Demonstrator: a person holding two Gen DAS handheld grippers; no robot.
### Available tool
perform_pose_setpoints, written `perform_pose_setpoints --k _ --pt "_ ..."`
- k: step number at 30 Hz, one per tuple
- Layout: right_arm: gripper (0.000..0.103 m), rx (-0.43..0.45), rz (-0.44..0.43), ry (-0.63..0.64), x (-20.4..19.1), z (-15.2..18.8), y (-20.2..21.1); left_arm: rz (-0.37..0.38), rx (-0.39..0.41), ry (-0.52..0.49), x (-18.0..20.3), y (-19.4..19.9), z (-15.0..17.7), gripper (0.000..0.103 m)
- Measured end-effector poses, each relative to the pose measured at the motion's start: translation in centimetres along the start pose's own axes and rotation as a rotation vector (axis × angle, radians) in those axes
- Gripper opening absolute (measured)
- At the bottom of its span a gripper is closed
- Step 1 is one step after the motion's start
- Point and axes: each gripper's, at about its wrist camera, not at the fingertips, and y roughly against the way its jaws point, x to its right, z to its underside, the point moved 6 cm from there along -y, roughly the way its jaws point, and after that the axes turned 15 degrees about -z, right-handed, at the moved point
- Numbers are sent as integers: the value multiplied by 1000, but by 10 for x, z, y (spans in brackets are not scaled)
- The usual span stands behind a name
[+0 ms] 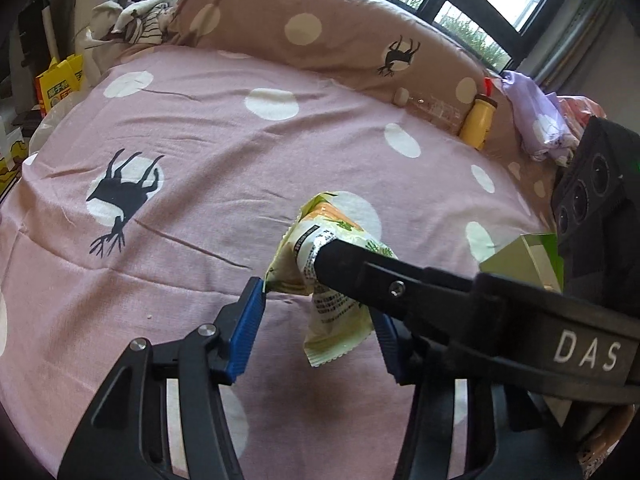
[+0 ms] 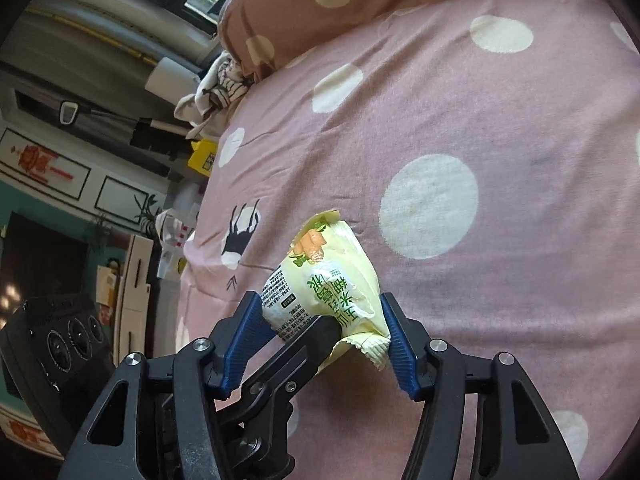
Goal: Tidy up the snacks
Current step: 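Grasp the yellow-green cracker bag with the right gripper and lift, then carry the cracker bag into the green box and open the right gripper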
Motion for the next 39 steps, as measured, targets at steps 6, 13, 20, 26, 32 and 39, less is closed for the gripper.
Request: perform_pose_setpoints --k 6,13,20,26,32,39 --pt "62 132 81 17 -13 16 57 105 56 -87 39 31 11 51" --pt "62 246 154 -8 -6 38 105 162 76 -187 79 50 32 51" --pt "63 343 183 13 -6 39 143 180 152 -257 121 67 28 51" --pt "63 458 214 25 7 38 204 248 206 -364 184 80 31 51" --pt "63 594 232 -100 50 44 265 321 192 -490 257 76 42 51" --pt "63 698 230 -240 91 57 309 365 150 -582 309 67 61 51"
